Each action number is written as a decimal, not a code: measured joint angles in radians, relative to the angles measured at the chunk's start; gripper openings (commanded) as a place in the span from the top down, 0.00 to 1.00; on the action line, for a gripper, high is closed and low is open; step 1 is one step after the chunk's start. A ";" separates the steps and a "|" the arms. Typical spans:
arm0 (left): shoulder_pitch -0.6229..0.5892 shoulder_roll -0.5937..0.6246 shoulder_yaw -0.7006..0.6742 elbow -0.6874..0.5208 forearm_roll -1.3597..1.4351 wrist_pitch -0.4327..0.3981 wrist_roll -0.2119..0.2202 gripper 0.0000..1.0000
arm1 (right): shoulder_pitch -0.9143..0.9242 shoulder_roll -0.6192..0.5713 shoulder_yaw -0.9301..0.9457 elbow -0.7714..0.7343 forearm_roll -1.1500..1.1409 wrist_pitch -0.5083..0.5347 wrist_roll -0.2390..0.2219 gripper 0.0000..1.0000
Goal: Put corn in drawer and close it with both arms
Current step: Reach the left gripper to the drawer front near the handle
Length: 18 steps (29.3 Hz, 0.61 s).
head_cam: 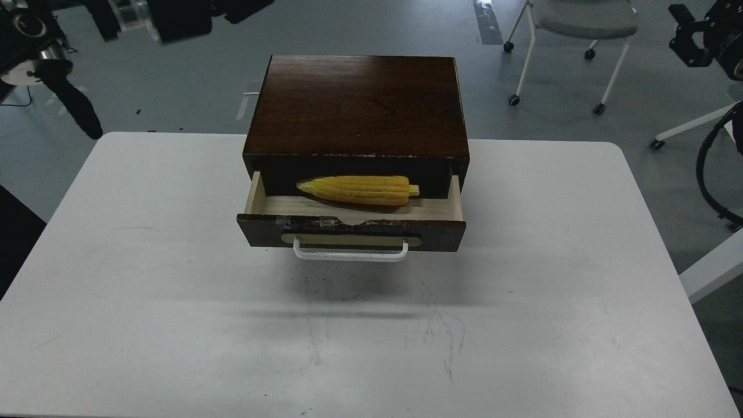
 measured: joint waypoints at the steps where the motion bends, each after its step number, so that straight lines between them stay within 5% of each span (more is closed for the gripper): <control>1: 0.016 0.007 -0.001 -0.055 0.058 0.000 -0.004 1.00 | -0.013 0.000 0.001 -0.005 0.044 0.008 -0.010 0.00; 7: 0.101 0.033 0.013 -0.245 0.331 0.000 -0.019 1.00 | -0.141 0.000 0.029 -0.015 0.339 0.096 -0.039 0.00; 18: 0.205 -0.016 0.091 -0.276 0.713 0.000 -0.019 1.00 | -0.287 0.118 0.150 -0.105 0.403 0.151 -0.039 0.00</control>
